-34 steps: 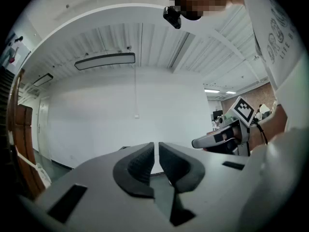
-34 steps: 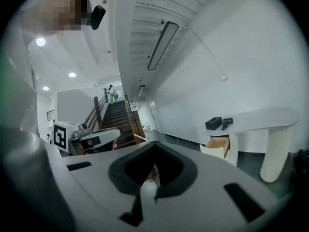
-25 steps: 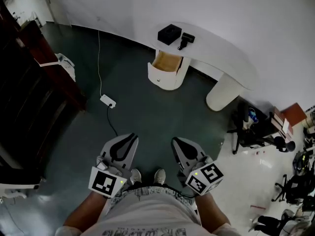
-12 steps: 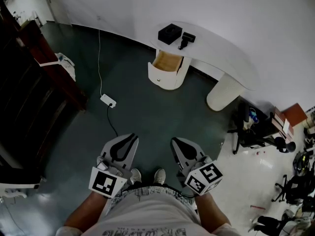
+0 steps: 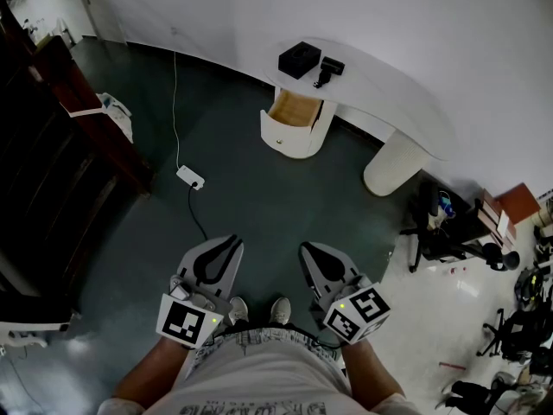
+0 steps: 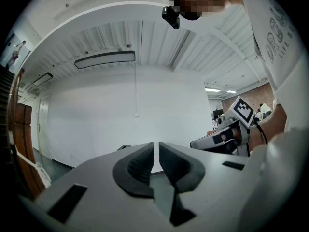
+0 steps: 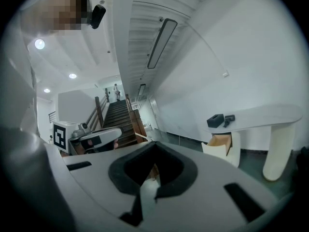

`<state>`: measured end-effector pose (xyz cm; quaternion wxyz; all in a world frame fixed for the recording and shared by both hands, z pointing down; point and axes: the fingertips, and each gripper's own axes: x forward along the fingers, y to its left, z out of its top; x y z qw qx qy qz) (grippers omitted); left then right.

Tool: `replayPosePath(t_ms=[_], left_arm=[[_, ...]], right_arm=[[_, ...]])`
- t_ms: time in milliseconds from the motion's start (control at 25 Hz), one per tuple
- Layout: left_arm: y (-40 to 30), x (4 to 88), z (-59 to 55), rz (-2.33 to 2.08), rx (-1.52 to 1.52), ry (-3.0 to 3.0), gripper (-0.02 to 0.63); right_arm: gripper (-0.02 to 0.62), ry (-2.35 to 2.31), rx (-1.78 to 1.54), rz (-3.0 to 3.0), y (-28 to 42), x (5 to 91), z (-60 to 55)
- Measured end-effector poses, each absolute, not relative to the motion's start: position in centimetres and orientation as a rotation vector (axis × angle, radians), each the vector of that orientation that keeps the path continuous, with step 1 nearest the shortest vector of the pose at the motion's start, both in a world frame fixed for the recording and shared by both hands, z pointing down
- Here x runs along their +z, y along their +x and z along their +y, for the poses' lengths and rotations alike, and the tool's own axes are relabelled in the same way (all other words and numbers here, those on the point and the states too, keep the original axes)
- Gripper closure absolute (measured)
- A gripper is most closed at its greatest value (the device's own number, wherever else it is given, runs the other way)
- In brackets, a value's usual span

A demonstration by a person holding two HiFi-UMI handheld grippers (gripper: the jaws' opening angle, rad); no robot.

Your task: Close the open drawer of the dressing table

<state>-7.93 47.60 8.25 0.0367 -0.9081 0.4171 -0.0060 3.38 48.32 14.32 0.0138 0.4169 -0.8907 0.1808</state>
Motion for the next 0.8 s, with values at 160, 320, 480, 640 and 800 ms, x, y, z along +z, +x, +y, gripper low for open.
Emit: replayPosePath(t_ms=[160,320,480,640,800], left_arm=[[-7.88,8.27,47.38,1.281,-0.017,-2.787,0.56],[-7.8,8.44,47.34,1.277,-0.018,-2.789,0.56],[-7.77,8.45,47.18,1.274,-0.015,-2.792,0.56],[-7.68,8.45,47.08,1.275,-0.009,-2.793,0.558],[-7.69,8.5,47.09,1.272,-0.007,-2.796,0.544]], right_arm=[[0.588,1.305,0.568,-2.766,3.44,14.47,47.97],[0.588,1.312,0.573,-2.764,3.54,14.6,47.83],[0.588,1.305,0.581,-2.761,3.34,14.8,47.8],[0.588,1.297,0.591,-2.755,3.3,15.11,47.79],[0.588,1.302,0.595,-2.749,3.4,15.28,47.87]])
